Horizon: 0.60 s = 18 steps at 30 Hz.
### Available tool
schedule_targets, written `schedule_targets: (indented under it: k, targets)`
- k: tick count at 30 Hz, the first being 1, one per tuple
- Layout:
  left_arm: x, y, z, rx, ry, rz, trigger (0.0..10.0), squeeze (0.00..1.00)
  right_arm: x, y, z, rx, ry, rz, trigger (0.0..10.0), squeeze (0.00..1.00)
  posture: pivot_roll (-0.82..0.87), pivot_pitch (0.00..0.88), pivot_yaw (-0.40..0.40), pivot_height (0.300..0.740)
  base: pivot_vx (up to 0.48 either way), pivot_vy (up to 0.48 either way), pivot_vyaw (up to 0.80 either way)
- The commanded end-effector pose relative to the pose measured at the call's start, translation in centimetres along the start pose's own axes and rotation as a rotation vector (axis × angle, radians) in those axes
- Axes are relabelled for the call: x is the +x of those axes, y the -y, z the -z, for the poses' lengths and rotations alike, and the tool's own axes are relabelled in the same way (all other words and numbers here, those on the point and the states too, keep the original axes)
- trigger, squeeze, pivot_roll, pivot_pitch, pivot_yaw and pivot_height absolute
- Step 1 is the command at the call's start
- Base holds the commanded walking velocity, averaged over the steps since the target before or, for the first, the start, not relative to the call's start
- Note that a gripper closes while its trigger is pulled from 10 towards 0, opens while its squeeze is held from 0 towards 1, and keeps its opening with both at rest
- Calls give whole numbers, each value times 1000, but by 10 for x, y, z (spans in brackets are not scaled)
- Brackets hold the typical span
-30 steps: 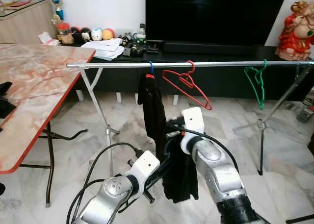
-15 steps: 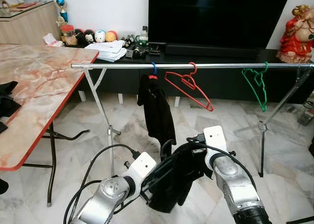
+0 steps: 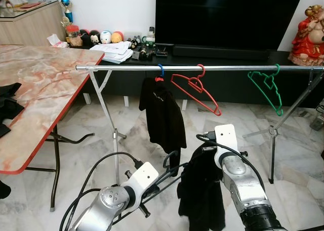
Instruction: Hang hanger
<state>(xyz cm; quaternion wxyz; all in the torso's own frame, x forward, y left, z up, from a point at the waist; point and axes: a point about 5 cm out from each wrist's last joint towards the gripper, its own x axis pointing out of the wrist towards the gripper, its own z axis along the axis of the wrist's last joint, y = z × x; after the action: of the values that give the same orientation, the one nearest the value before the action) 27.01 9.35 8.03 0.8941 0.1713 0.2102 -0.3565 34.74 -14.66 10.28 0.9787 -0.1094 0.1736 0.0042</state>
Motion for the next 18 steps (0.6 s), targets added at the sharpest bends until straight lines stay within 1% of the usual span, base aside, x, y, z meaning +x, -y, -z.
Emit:
schedule_targets:
  k: [1, 2, 3, 6, 7, 8, 10, 12, 16, 18]
  targets:
    - [1, -2, -4, -18, 27, -5, 10000, 0, -2, -9, -10, 17, 44, -52, 10000, 0, 42, 0, -22, 740, 0, 0, 0]
    - [2, -2, -5, -20, 34, -3, 10000, 0, -3, -14, -11, 18, 48, -78, 10000, 0, 42, 0, -22, 740, 0, 0, 0]
    - [3, 0, -8, -25, 50, 8, 10000, 0, -5, -21, -12, 18, 57, -116, 10000, 0, 42, 0, -22, 740, 0, 0, 0]
    - [4, 3, -11, -36, 68, 25, 10000, 0, -7, -27, -12, 26, 64, -145, 10000, 0, 42, 0, -22, 740, 0, 0, 0]
    - [4, 6, -13, -49, 83, 54, 10000, 0, -8, -31, -13, 21, 77, -169, 10000, 0, 43, 0, -21, 740, 0, 0, 0]
    - [4, 10, -13, -45, 84, 81, 10000, 0, -8, -32, -13, 22, 82, -174, 10000, 0, 43, 0, -21, 740, 0, 0, 0]
    - [2, 15, -12, -35, 77, 129, 10000, 0, -7, -31, -15, 14, 91, -170, 10000, 0, 44, 0, -21, 740, 0, 0, 0]
    - [-2, 23, -7, -19, 60, 204, 10000, 0, -4, -25, -19, -28, 112, -150, 10000, 0, 44, 0, -20, 740, 0, 0, 0]
    - [-3, 24, -4, -9, 55, 226, 10000, 0, -2, -19, -25, -29, 128, -150, 10000, 0, 45, 0, -23, 740, 0, 0, 0]
    - [-5, 24, -4, -1, 52, 242, 10000, 0, -1, -17, -30, -56, 156, -161, 10000, 0, 45, 0, -22, 740, 0, 0, 0]
